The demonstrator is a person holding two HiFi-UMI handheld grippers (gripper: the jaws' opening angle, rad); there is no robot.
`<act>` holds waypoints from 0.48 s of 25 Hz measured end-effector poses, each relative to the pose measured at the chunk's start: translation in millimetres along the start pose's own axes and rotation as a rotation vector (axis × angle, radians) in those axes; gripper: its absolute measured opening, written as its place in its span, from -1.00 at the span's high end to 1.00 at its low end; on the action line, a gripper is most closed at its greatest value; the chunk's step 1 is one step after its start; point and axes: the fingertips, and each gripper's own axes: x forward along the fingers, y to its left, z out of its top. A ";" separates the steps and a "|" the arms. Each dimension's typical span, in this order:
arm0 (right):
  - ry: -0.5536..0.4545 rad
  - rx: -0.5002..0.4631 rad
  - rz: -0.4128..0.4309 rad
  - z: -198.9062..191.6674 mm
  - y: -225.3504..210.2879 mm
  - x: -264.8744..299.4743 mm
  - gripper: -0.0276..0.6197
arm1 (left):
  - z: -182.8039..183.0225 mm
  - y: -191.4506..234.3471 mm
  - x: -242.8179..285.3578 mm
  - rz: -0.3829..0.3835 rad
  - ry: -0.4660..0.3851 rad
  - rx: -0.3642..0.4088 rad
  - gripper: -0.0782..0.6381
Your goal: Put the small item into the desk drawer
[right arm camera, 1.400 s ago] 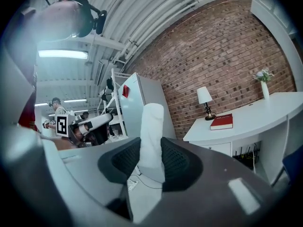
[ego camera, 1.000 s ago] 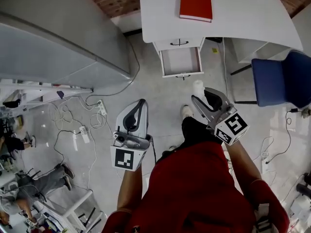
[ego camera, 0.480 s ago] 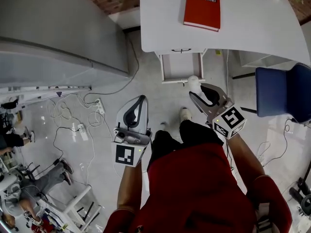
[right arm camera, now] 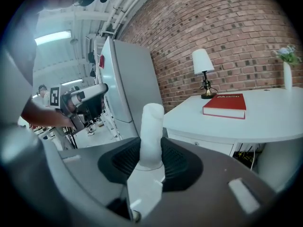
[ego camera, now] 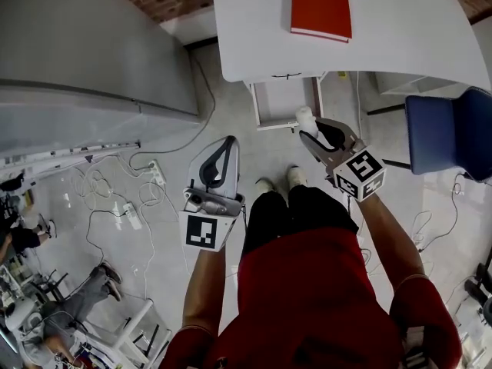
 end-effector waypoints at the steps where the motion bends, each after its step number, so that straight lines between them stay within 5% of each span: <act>1: 0.014 0.002 -0.006 -7.3 -3.7 6.9 0.49 | -6.0 2.6 0.8 -0.005 0.003 -0.006 0.76; 12: 0.167 0.037 -0.028 -106.2 -57.3 94.4 0.49 | -100.1 40.9 15.2 -0.011 0.062 -0.037 0.76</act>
